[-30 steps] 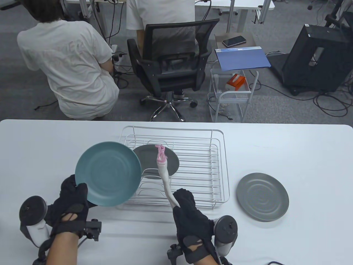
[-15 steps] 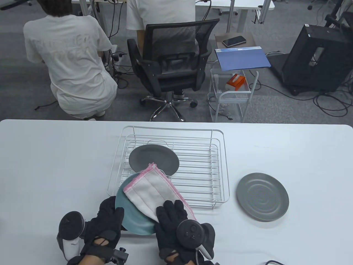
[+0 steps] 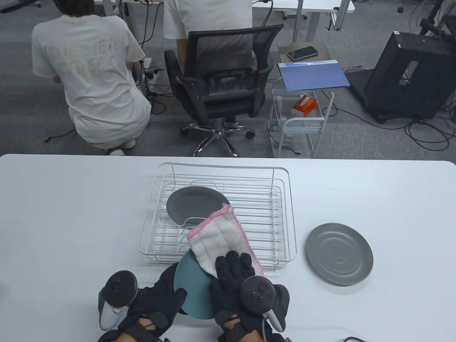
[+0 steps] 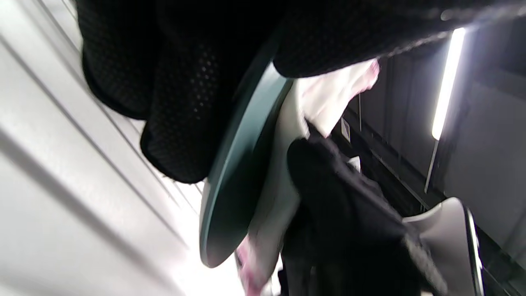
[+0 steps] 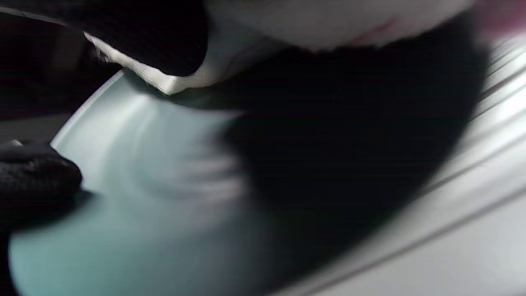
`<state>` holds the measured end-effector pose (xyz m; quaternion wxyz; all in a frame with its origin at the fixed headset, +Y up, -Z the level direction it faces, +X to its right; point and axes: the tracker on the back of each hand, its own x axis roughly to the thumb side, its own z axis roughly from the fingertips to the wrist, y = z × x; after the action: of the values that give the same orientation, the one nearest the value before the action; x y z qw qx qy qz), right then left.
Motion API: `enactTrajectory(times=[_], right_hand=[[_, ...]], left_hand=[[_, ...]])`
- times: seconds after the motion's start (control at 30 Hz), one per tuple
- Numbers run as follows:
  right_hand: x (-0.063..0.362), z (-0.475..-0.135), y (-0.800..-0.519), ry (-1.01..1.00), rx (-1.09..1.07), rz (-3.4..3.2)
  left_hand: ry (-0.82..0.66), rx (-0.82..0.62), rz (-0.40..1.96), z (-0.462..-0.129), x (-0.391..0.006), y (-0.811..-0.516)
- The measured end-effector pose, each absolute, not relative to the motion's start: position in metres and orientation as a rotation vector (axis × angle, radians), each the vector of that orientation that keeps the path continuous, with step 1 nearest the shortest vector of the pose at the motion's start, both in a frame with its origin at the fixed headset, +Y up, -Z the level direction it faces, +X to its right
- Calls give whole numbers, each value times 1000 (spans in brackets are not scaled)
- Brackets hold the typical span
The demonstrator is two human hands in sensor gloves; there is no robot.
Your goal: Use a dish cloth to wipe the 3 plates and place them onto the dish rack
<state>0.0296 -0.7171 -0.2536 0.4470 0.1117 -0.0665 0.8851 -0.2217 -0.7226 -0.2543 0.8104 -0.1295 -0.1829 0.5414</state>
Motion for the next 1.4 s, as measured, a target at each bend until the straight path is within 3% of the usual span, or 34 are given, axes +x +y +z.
enactTrajectory(times=[0.2,0.37,0.53,0.73,0.97,1.4], right_hand=[[15,-249,-714,-152,503,1989],[0,-248,-717,16,643,1766],[-9,-248,-725,260,656,1565],[-2,-255,-732,357,589,1645],[16,-259,-736,273,377,1843],[38,-256,-725,-15,187,1951]], left_hand=[[-429,-300,1117,-252,-212,-726],[-401,-236,1101,-252,-218,-724],[-351,-136,1132,-254,-232,-720],[-301,-14,1158,-254,-248,-712],[-310,-4,1108,-255,-249,-710],[-397,-207,1113,-257,-228,-723]])
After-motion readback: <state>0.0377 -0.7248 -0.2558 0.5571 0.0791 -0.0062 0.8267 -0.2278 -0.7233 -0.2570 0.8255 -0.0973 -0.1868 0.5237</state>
